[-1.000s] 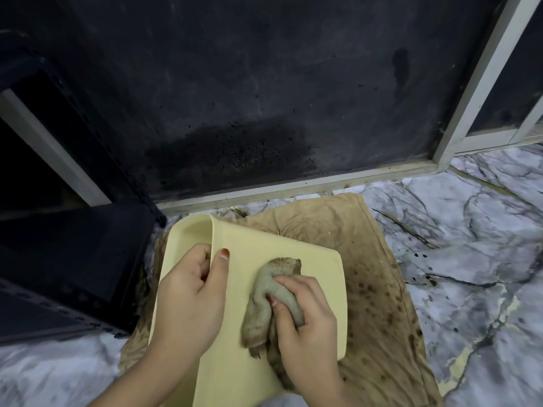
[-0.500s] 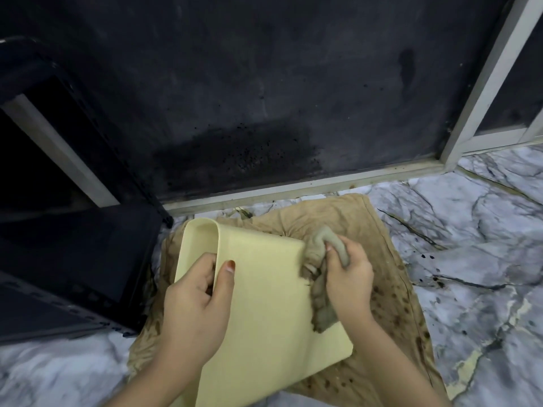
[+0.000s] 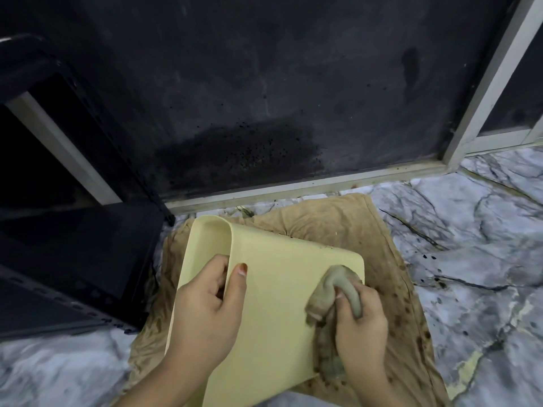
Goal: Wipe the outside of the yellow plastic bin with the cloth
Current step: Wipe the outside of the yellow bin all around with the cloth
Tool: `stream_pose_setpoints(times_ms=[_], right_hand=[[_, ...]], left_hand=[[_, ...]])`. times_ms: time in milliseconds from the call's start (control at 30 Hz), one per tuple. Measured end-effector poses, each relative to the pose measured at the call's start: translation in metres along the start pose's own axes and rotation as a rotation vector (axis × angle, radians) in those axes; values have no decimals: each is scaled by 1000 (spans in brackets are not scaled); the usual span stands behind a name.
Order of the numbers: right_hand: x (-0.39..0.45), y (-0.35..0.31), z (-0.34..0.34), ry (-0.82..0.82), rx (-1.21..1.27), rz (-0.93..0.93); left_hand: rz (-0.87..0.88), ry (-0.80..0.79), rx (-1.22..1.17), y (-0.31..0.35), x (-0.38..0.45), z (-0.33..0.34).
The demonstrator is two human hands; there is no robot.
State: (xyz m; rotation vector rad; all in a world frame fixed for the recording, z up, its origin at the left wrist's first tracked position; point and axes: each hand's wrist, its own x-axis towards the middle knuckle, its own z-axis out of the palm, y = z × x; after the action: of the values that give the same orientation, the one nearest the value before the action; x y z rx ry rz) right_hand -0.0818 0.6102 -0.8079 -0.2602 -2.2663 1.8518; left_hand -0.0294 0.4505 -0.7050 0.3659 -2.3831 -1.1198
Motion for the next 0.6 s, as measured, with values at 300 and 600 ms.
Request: stream_pose_setpoints(times_ms=[300, 600], right_hand=[[-10, -101, 7, -300, 98, -363], [24, -93, -19, -424, -136, -233]], left_hand=[[215, -158, 67, 2, -3, -1], [231, -267, 104, -7, 3, -13]])
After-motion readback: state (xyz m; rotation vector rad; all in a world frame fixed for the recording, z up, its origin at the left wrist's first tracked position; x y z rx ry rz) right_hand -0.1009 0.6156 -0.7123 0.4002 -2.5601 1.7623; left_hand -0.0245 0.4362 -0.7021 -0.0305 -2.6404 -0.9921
